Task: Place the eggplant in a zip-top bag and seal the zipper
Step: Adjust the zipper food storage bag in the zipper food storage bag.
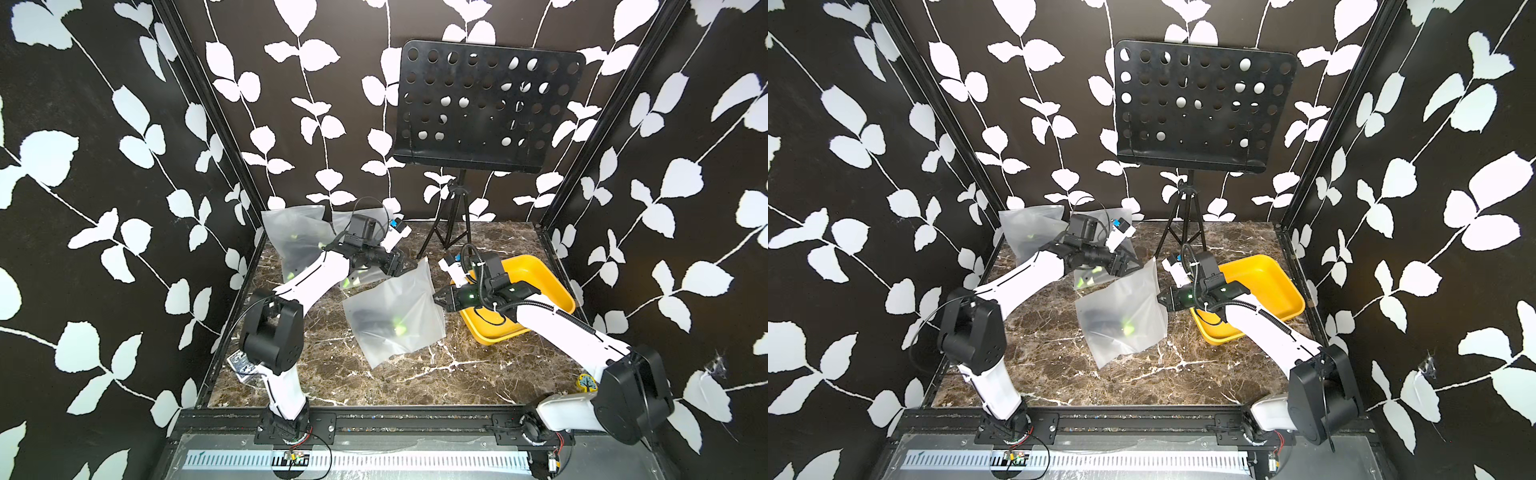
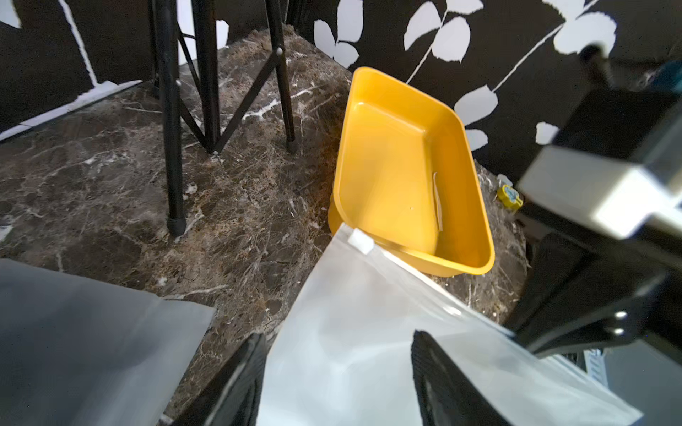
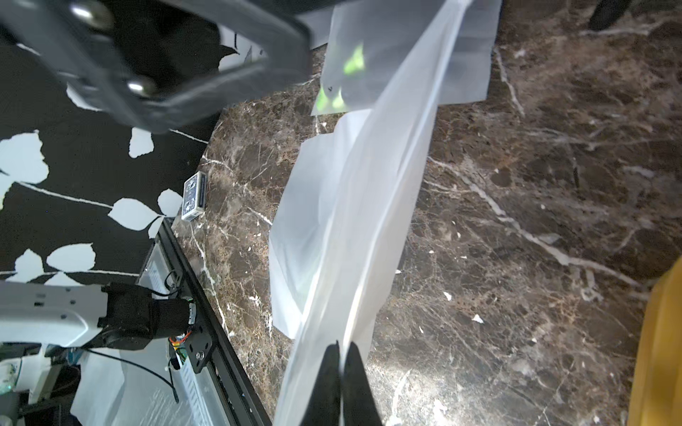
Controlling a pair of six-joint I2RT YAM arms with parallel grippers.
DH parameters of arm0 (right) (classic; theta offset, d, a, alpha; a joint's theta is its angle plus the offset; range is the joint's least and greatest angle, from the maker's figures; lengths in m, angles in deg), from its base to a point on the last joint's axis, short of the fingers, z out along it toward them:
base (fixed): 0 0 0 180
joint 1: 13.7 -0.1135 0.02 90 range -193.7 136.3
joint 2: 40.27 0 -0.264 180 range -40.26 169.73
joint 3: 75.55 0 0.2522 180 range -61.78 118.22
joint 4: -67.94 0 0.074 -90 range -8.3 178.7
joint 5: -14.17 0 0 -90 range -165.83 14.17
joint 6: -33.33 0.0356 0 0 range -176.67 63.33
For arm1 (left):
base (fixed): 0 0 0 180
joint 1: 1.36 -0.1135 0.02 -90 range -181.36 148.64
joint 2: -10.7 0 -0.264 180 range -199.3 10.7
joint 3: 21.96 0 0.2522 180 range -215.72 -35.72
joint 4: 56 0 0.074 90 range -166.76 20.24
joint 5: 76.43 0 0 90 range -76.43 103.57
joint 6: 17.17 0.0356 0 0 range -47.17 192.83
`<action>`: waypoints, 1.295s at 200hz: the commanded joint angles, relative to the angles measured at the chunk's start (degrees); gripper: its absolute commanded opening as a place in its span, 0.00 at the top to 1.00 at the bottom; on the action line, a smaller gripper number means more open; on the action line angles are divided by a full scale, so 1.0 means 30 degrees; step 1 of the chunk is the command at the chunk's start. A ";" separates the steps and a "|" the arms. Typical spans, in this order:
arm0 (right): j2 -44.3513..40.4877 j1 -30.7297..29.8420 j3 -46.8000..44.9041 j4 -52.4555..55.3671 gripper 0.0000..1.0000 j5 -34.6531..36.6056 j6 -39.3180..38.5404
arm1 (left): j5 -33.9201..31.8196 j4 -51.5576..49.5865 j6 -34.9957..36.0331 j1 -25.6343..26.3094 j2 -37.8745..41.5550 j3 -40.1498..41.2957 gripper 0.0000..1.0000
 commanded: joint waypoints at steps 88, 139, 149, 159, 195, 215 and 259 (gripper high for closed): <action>0.0784 -0.0083 0.1961 0.4316 1.00 -0.1745 -0.7618 | 0.8895 -0.1459 0.7673 -0.0959 -0.2955 -0.1865 0.26; 0.1515 -0.0090 0.2859 0.5124 1.00 -0.2406 -0.8215 | 0.9128 -0.1448 0.8480 -0.0936 -0.3040 -0.2049 0.25; 0.1428 -0.0078 0.2789 0.4919 1.00 -0.2747 -0.8135 | 0.8840 -0.1342 0.8509 -0.0934 -0.3185 -0.2172 0.24; 0.1369 -0.0079 0.2774 0.4882 1.00 -0.3147 -0.8109 | 0.8789 -0.1427 0.8603 -0.0963 -0.3453 -0.2450 0.24; 0.1272 -0.0073 0.2936 0.5044 1.00 -0.3186 -0.8204 | 1.0352 -0.1059 0.8926 -0.0977 -0.4040 -0.3019 0.25; 0.1513 -0.0068 0.3331 0.5343 1.00 -0.3025 -0.8349 | 1.1736 -0.0427 0.8530 -0.0877 -0.4466 -0.3158 0.26; 0.2033 -0.0062 0.4025 0.5847 1.00 -0.2791 -0.8740 | 1.3278 -0.0615 0.9085 -0.0684 -0.4661 -0.3178 0.27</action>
